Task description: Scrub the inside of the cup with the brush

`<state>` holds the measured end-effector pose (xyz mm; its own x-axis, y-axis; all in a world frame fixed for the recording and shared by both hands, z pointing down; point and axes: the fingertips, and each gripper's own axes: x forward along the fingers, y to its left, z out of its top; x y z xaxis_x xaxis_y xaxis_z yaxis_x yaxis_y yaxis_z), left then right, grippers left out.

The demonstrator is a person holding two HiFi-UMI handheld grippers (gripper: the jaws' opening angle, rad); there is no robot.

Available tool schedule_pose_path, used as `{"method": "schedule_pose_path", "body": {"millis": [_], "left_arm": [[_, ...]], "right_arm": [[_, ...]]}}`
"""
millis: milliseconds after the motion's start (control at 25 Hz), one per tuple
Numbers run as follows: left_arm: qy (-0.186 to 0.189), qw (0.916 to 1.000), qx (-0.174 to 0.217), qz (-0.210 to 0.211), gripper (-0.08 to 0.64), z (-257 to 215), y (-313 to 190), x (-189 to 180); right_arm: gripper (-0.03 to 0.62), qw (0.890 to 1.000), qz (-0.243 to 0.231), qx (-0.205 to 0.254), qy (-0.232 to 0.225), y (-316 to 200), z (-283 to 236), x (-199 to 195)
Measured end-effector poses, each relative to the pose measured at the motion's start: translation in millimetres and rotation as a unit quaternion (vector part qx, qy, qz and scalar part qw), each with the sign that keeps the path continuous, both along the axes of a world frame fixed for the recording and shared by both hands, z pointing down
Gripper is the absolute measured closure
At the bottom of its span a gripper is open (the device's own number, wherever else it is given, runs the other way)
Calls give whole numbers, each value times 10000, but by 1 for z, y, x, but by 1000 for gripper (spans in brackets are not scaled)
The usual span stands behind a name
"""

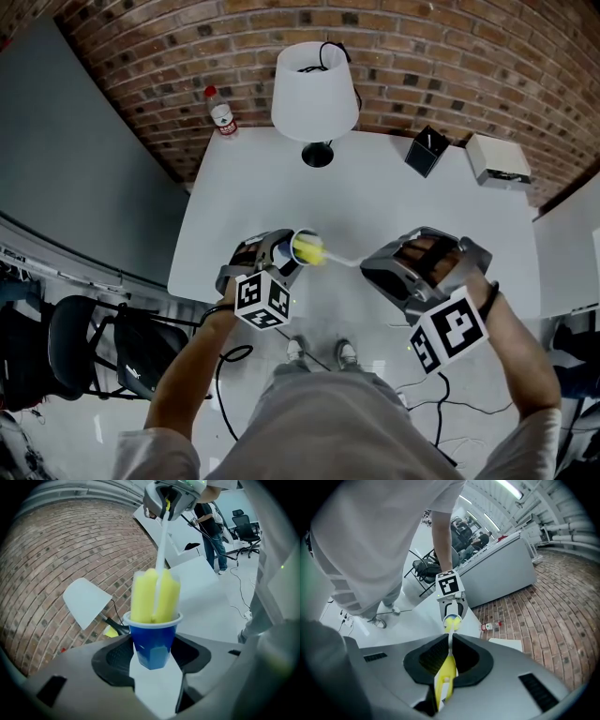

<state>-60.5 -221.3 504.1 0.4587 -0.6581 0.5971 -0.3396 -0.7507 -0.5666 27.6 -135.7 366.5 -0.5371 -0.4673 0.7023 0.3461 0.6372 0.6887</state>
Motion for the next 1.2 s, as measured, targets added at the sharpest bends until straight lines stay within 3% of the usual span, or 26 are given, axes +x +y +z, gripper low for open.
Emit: {"method": "schedule_pose_path", "body": {"millis": [160,400,520,600,760,1040,1120,1200], "left_arm": [[-85,9999,75,-54,304,2,-2,-1],[-162,9997,157,-106,304,3,-6,-1],[-158,9996,191,-151,304,3,-7,-2],[-159,9995,219,-186,304,3,-7,-3],[-190,9989,310,-283,304,3,-10,-5],[-188,9981,400,-428,304,1,-13,-10],[-200,9979,419,-442,304,1,-14,-11],[-193,9978,433,-467,304,1,-14,-12]], "right_arm": [[568,9957,488,-636,-460,-5,5,-2],[567,9733,1323,-1578,-1010,-18,12,-4],[566,9552,1730,-2039,-1267,-24,15,-6],[567,9369,2032,-2425,-1488,-27,16,-6],[566,8877,2628,-3211,-1997,-34,21,-4],[566,7770,3568,-4370,-2793,-47,28,-1],[566,7390,3777,-4722,-2970,-49,31,-1],[566,6922,3979,-5125,-3159,-52,34,0]]}}
